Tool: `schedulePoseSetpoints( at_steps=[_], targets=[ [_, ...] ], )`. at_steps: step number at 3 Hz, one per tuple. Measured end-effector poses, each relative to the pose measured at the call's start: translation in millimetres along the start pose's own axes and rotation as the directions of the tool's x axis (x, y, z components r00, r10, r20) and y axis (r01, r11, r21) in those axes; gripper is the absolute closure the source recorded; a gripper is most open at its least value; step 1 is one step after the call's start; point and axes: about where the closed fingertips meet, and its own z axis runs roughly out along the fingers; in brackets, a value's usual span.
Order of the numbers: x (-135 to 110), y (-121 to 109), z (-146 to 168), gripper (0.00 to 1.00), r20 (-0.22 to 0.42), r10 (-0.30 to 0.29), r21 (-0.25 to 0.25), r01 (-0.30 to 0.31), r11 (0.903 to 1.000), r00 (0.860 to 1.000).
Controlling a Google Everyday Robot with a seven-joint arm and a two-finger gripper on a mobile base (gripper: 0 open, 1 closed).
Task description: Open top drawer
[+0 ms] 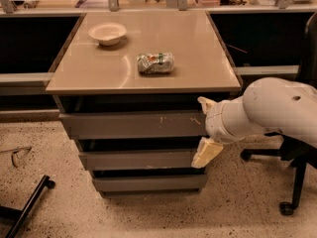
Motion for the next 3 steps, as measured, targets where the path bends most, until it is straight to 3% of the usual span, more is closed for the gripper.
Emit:
schedulePoseSetpoints(
  at_steps=[1, 2, 3],
  targets=[
    [21, 10, 56, 0.0, 0.037, 0.05, -0.055, -0.048, 0.9973, 0.998],
    [21, 10, 56, 0.0, 0.037, 0.05, -0.055, -0.048, 0.9973, 0.998],
    [22, -6, 63, 0.0, 0.03, 0.056, -0.044, -0.055, 0.9976, 0.998]
  ],
)
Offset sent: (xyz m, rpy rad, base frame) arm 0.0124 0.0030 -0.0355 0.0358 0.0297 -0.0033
